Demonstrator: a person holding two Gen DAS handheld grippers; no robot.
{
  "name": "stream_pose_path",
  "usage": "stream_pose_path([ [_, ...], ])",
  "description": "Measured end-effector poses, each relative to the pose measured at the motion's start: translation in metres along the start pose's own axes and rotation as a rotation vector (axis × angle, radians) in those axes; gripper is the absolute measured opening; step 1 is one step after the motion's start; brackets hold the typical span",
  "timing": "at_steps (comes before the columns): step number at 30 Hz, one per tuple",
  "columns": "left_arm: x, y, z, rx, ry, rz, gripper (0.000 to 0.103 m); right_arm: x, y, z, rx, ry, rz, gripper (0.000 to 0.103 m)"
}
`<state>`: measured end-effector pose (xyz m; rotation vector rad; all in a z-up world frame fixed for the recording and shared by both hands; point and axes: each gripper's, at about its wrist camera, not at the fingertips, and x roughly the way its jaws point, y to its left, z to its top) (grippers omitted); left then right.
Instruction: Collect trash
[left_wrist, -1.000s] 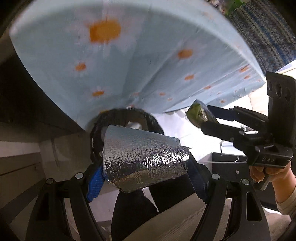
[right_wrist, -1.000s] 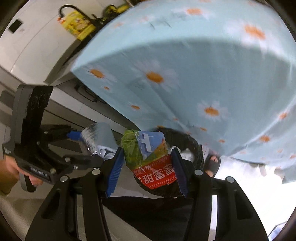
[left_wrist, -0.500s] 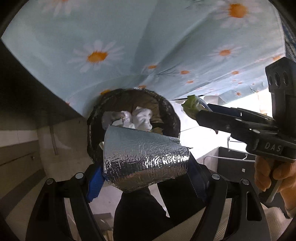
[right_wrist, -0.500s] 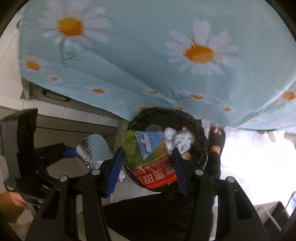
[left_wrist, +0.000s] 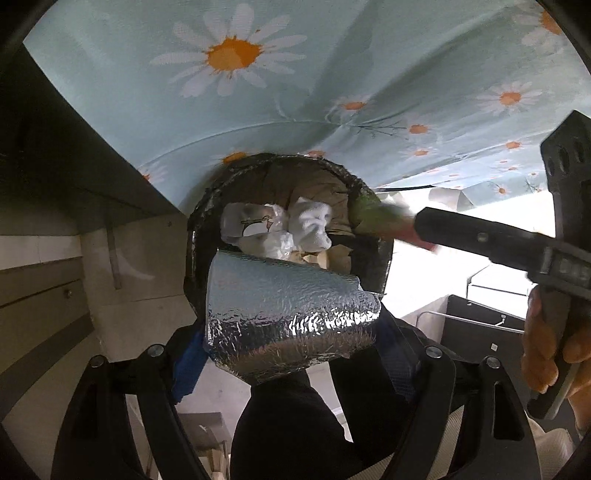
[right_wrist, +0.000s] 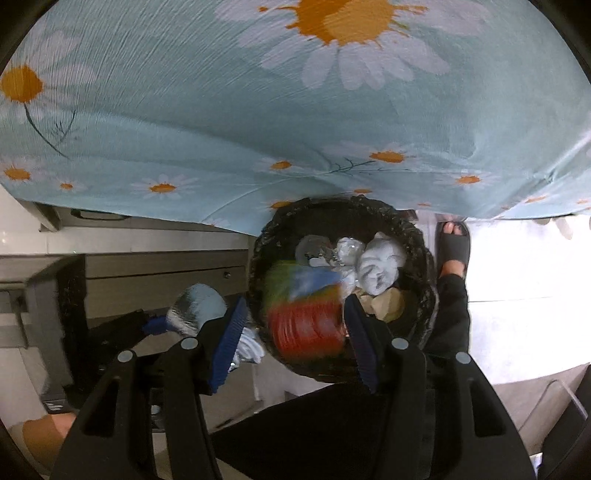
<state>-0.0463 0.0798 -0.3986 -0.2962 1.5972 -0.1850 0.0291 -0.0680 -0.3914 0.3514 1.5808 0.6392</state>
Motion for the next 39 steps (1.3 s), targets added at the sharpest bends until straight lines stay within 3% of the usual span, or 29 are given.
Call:
stream_pose_path([
  [2,0.002,0.002,0.001,-0.010,0.005,0.011,0.086,0.000,-0.004,0.000,0.031,-0.008,0.019,0.078],
  [8,0.001,0.004,-0.001,-0.014,0.010,0.038,0.091,-0.014,-0.003,-0.003,0.047,-0.020,0.025,0.078],
  [16,-0.023,0.003,-0.007,-0.011,-0.048,0.025,0.091,-0.041,0.007,-0.012,0.028,-0.065,-0.021,0.078],
  [22,-0.054,0.000,-0.012,-0.001,-0.085,-0.011,0.091,-0.064,0.025,-0.025,-0.003,-0.110,-0.088,0.078],
  [26,-0.084,-0.008,-0.016,0.029,-0.129,0.001,0.091,-0.080,0.036,-0.035,-0.022,-0.142,-0.096,0.078],
  [39,-0.153,-0.036,-0.018,-0.028,-0.225,0.008,0.091,-0.150,0.075,-0.047,-0.125,-0.207,-0.096,0.083],
])
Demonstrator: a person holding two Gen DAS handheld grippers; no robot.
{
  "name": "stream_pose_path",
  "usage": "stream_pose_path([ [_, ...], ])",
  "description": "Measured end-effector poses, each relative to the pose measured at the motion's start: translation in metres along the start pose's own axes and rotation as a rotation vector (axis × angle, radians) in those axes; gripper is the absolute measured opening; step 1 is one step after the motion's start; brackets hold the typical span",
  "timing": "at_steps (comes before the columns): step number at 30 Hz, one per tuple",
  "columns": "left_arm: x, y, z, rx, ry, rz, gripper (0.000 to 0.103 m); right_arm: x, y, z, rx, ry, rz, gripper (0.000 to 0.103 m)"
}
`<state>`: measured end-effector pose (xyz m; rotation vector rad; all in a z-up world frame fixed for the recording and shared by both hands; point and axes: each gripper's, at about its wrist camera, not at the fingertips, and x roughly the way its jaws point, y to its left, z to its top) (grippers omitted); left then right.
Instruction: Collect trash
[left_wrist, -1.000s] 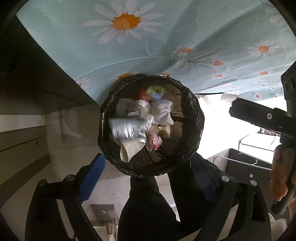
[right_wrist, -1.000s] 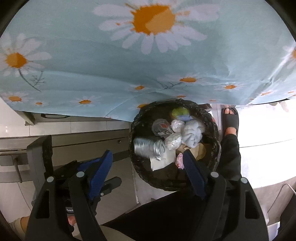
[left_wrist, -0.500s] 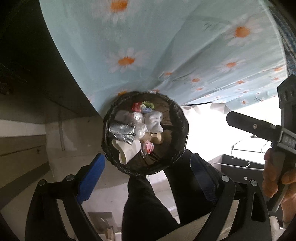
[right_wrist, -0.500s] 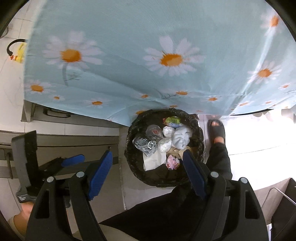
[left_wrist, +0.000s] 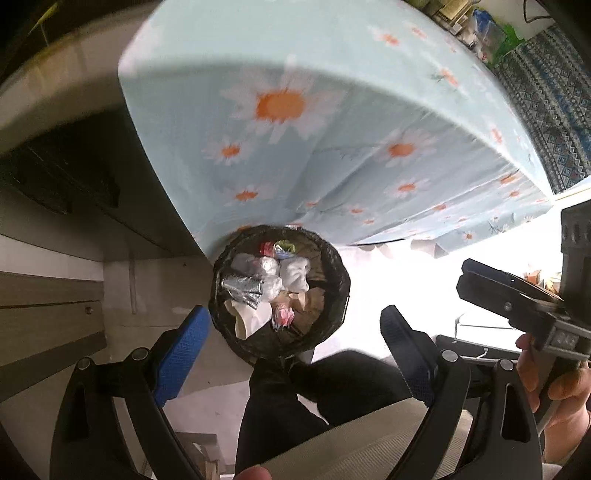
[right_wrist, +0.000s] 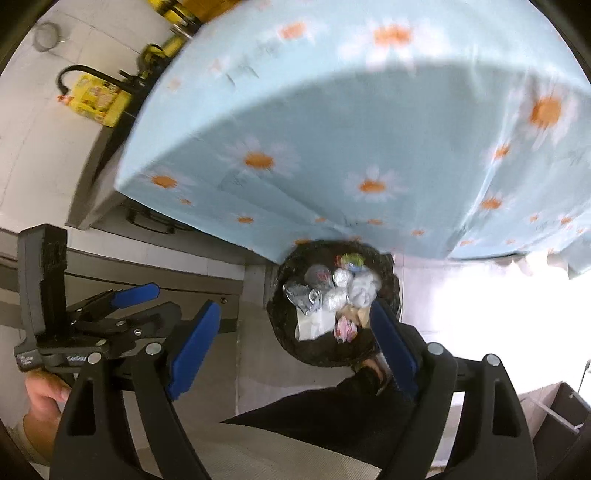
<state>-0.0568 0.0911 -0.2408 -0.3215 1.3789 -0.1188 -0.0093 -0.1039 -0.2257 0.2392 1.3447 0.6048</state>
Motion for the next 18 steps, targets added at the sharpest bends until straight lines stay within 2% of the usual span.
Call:
stream_pose_path([
  [9,-0.061,-0.043,0.016,0.020,-0.072,0.031,0.091,-0.073,0.018,0.017,-0.091,-0.127,0.006,0.087],
  [10,-0.070,-0.049,0.018,0.027,-0.090,0.037,0.091,-0.082,0.020,0.019,-0.099,-0.142,0.000,0.089],
  [11,-0.076,-0.053,0.019,0.031,-0.102,0.044,0.091,-0.095,0.022,0.023,-0.105,-0.160,-0.008,0.097],
  [18,-0.136,-0.087,0.030,0.067,-0.201,0.105,0.091,-0.155,0.036,0.040,-0.151,-0.231,-0.048,0.098],
])
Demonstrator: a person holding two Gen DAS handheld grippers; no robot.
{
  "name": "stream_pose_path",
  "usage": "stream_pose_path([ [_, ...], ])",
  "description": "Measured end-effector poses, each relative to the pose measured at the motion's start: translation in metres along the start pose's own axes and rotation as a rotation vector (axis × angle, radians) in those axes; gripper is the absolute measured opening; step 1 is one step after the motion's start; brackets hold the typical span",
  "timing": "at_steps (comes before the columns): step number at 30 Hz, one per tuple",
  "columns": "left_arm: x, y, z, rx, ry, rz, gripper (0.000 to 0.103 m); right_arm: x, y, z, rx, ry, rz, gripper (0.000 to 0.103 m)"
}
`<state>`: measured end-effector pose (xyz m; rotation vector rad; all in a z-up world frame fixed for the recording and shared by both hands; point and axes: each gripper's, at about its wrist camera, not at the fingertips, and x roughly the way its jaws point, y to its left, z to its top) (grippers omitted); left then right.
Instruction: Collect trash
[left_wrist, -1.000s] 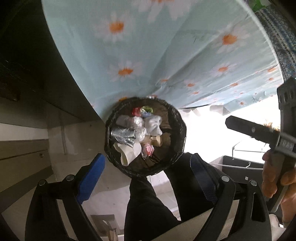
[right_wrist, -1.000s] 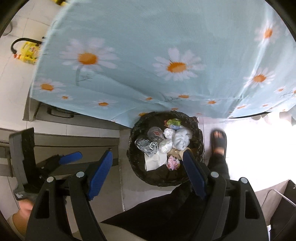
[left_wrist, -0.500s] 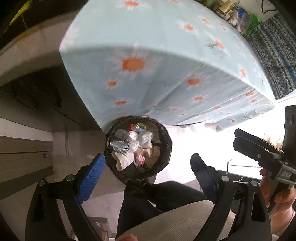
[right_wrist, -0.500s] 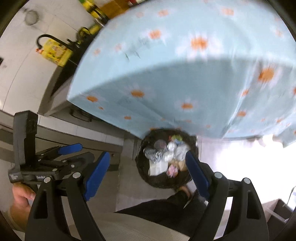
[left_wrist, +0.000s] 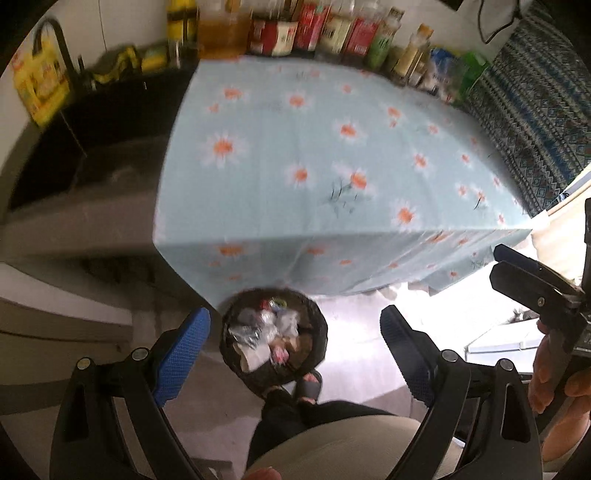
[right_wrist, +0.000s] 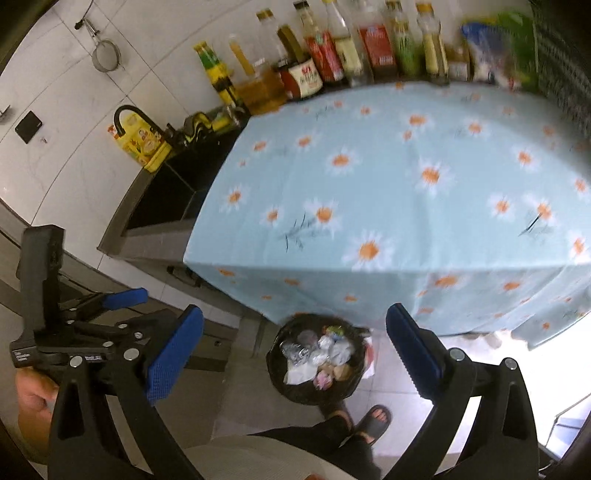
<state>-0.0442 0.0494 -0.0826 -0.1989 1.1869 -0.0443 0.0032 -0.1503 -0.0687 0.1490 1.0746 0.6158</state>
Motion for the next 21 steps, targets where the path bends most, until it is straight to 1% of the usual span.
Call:
stream_pose_path([
  [1,-0.008,-0.003,0.003,0.005,-0.012,0.012,0.091,-0.009,0.003,0.005,-0.008,-0.013,-0.008,0.098],
  [3,-0.025,-0.008,0.010,0.013,-0.046,0.026,0.095,-0.020,0.007,0.012,-0.023,-0.029,-0.021,0.098],
  [4,-0.035,-0.011,0.013,0.020,-0.067,0.040,0.096,-0.026,0.009,0.016,-0.030,-0.037,-0.028,0.098],
  [7,-0.054,-0.017,0.020,0.031,-0.100,0.072,0.096,-0.045,0.012,0.027,-0.021,-0.059,-0.044,0.098],
  [11,-0.077,-0.025,0.026,0.046,-0.136,0.081,0.096,-0.072,0.018,0.041,-0.038,-0.091,-0.075,0.098],
  [13,-0.087,-0.028,0.028,0.054,-0.152,0.086,0.096,-0.085,0.021,0.047,-0.034,-0.097,-0.104,0.098],
  [16,-0.102,-0.033,0.027,0.054,-0.178,0.083,0.096,-0.101,0.026,0.052,-0.038,-0.119,-0.106,0.098],
  [19,-0.118,-0.039,0.028,0.057,-0.215,0.087,0.096,-0.113,0.031,0.053,-0.056,-0.139,-0.128,0.098],
  [21,-0.127,-0.041,0.029,0.053,-0.241,0.085,0.096,-0.117,0.033,0.053,-0.058,-0.137,-0.126,0.098],
])
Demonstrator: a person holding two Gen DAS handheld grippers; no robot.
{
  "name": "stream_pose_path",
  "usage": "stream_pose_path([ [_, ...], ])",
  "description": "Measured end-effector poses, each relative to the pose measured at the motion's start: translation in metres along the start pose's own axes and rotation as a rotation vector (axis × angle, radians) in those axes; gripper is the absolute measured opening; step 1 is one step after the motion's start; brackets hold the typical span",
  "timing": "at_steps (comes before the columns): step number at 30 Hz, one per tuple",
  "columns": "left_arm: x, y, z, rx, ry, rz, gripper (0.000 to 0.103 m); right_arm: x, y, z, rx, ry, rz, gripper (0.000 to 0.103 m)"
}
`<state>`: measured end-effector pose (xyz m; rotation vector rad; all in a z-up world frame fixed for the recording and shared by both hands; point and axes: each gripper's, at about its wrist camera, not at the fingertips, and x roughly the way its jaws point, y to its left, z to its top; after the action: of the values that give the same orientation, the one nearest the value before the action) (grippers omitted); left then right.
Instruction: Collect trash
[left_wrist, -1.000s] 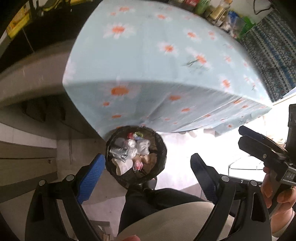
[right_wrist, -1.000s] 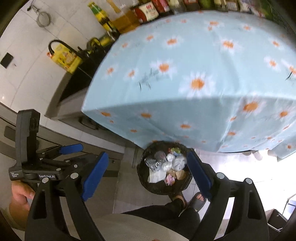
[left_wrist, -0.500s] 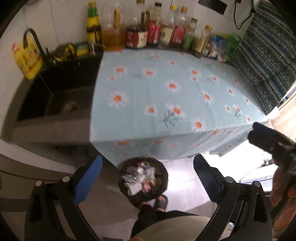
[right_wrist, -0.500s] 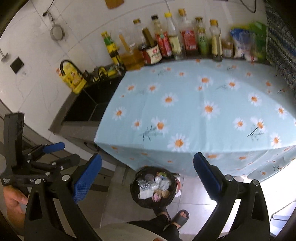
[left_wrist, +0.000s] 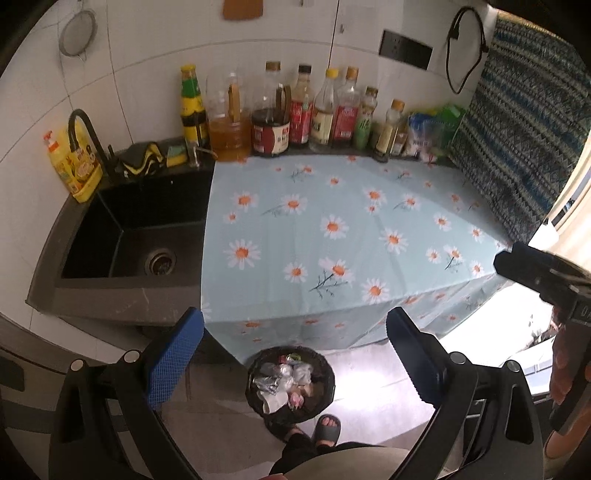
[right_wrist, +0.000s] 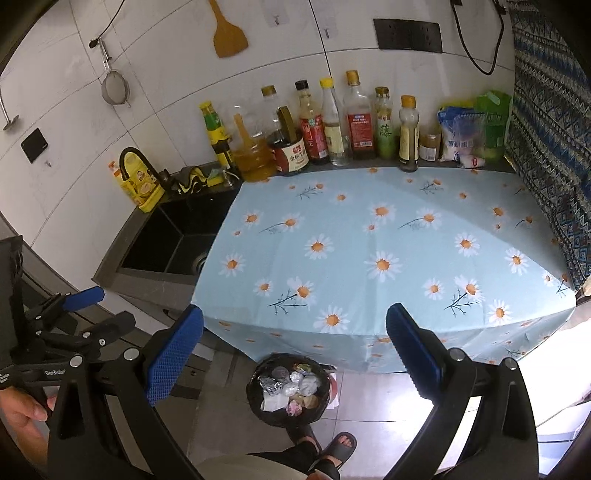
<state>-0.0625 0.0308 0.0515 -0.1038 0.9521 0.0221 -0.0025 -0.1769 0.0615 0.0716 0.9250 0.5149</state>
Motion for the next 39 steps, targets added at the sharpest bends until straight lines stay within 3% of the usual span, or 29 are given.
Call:
stream_pose_path([
  [39,-0.014,0.009,0.003,-0.009,-0.021,-0.009,0.096,0.009,0.006,-0.003,-0.032,0.036,-0.106,0.098],
])
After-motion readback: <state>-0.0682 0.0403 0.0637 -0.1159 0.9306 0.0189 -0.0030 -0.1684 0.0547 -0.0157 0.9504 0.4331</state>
